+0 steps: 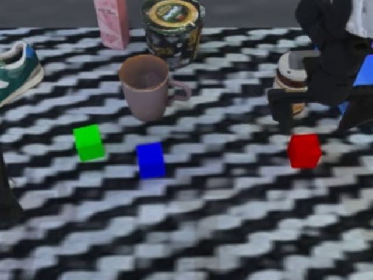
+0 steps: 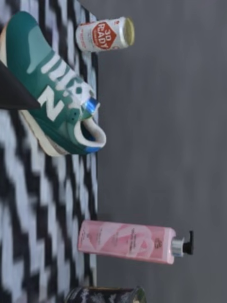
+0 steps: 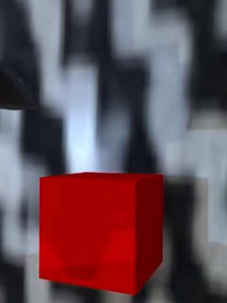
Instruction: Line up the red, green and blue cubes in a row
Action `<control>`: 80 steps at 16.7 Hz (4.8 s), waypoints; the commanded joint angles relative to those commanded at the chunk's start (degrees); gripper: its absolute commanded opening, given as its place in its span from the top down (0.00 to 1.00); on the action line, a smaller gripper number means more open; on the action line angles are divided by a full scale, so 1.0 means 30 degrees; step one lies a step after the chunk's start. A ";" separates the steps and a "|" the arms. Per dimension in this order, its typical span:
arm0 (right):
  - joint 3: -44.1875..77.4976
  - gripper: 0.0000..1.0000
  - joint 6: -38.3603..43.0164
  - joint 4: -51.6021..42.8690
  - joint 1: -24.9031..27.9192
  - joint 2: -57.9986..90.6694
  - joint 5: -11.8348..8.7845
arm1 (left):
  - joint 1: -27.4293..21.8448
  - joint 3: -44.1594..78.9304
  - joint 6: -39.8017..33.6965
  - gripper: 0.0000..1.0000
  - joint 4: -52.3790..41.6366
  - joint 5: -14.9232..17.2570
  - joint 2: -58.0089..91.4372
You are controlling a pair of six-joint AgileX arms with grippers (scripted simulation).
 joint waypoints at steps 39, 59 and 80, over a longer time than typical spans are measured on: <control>-0.3119 1.00 0.0099 0.5560 0.0071 0.2590 0.0027 | 0.0000 0.0000 0.0000 0.00 0.0000 0.0000 0.0000; 0.0864 1.00 0.1383 0.0316 0.1450 0.0972 0.0200 | 0.0000 0.0000 0.0000 0.00 0.0000 0.0000 0.0000; 0.6612 1.00 1.3242 -0.2069 1.2552 0.4340 0.0540 | 0.0000 0.0000 0.0000 0.00 0.0000 0.0000 0.0000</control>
